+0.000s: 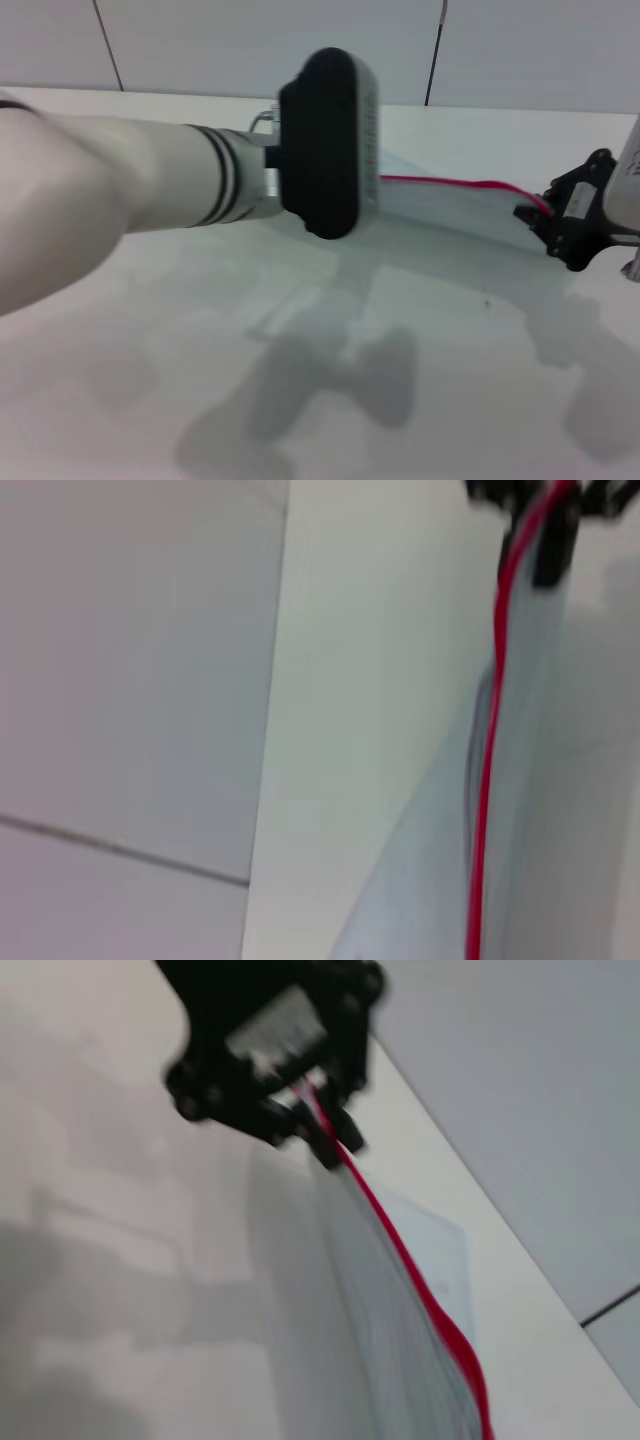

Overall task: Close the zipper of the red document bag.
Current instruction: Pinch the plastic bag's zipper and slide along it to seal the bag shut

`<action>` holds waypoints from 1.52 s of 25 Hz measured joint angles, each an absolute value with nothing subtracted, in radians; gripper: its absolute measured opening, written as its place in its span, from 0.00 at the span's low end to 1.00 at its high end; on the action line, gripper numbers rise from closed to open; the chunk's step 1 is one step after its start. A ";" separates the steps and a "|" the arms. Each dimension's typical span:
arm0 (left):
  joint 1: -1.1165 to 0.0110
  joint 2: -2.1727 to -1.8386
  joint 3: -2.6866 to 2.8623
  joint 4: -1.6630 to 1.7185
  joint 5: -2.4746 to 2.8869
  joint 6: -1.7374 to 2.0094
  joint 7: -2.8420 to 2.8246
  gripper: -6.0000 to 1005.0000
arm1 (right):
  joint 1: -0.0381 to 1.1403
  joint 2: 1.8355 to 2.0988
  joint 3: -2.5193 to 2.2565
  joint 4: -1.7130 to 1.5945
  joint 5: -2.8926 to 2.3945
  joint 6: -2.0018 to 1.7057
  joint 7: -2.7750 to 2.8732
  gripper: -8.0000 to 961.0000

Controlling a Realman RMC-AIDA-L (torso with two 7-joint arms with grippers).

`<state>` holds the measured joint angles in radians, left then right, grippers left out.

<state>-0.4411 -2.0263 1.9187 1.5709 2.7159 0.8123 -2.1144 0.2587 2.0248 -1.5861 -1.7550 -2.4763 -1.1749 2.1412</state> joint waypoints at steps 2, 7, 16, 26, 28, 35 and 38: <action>-0.413 -2.026 1.896 1.583 2.717 0.813 -2.116 0.08 | 0.255 2.025 -1.571 -1.752 -2.481 -1.175 2.141 0.09; -0.355 -2.025 1.852 1.609 2.735 0.813 -2.118 0.08 | 0.237 2.027 -1.550 -1.756 -2.510 -1.169 2.140 0.09; -0.273 -2.026 1.808 1.652 2.745 0.817 -2.135 0.08 | 0.233 2.028 -1.511 -1.748 -2.514 -1.165 2.140 0.09; -0.248 -2.028 1.796 1.664 2.744 0.819 -2.145 0.09 | 0.232 2.028 -1.505 -1.735 -2.514 -1.163 2.140 0.09; -0.248 -2.028 1.795 1.664 2.744 0.817 -2.146 0.09 | 0.232 2.028 -1.505 -1.734 -2.514 -1.163 2.140 0.09; -0.258 -2.027 1.785 1.664 2.746 0.824 -2.157 0.09 | 0.234 2.027 -1.511 -1.731 -2.511 -1.170 2.139 0.10; -0.262 -2.026 1.788 1.662 2.758 0.831 -2.151 0.09 | 0.243 2.025 -1.506 -1.717 -2.514 -1.188 2.140 0.10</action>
<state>-0.2625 -2.0261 1.7883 1.6616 2.7576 0.8311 -2.1513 0.2429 2.0251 -1.5064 -1.7169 -2.5144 -1.1883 2.1398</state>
